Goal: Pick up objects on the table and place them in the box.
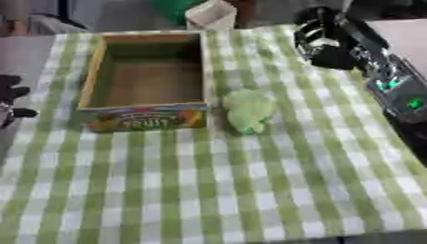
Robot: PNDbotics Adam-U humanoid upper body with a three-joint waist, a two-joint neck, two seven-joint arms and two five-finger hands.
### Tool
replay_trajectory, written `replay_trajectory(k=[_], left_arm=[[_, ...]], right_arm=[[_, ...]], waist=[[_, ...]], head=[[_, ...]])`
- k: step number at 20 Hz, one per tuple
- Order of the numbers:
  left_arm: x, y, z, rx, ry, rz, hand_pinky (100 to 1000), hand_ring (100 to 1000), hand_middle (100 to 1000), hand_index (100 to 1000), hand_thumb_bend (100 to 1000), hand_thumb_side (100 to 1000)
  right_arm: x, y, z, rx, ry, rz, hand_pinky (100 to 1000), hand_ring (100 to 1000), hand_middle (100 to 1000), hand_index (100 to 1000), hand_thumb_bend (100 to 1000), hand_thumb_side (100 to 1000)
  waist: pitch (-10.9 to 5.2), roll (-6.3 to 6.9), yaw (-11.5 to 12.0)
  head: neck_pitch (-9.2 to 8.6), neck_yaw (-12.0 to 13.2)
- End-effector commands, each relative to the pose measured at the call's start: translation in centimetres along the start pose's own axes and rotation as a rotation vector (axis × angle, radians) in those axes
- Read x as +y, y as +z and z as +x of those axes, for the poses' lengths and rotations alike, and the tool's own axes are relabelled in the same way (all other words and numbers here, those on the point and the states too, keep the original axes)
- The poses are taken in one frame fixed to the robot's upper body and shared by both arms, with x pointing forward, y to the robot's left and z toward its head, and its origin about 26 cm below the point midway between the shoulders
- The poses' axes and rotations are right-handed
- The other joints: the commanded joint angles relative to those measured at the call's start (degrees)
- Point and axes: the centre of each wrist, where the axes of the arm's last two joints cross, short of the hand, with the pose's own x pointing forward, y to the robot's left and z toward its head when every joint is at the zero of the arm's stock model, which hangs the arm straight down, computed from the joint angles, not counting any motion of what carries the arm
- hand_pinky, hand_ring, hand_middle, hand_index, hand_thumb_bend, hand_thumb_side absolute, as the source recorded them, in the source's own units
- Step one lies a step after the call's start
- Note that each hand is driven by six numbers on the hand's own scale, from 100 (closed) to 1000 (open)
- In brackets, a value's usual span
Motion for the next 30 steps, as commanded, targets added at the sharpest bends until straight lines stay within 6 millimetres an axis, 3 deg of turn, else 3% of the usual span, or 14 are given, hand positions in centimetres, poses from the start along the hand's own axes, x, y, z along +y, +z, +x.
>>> replay_trajectory(k=[1,11,22,30], left_arm=[[0.3,-0.2,1.1,-0.026,-0.026,-0.009,602,789,734,722,196,214],[0.2,-0.2,1.0,-0.023,-0.026,-0.014,602,789,733,722,197,213],[0.2,-0.2,0.9,-0.018,-0.025,-0.015,603,789,733,721,198,215],[0.2,-0.2,0.8,-0.016,-0.025,-0.015,603,789,733,721,198,216]], right_arm=[[-1.2,-0.4,0.7,-0.021,0.069,0.06,736,802,807,881,100,334],[-0.6,-1.6,0.8,-0.013,0.182,0.259,767,862,878,923,100,441],[1.7,-2.9,0.5,-0.007,0.274,0.451,778,875,886,933,146,540],[2.6,-2.9,1.4,-0.057,0.305,0.564,783,878,889,937,167,592]], waist=[[-0.98,-0.1,0.1],[-1.12,-0.21,0.3],[-1.15,-0.33,0.6],[-1.07,-0.39,0.5]], head=[[-0.08,-0.2],[0.09,-0.4],[0.31,-0.6],[0.41,-0.6]])
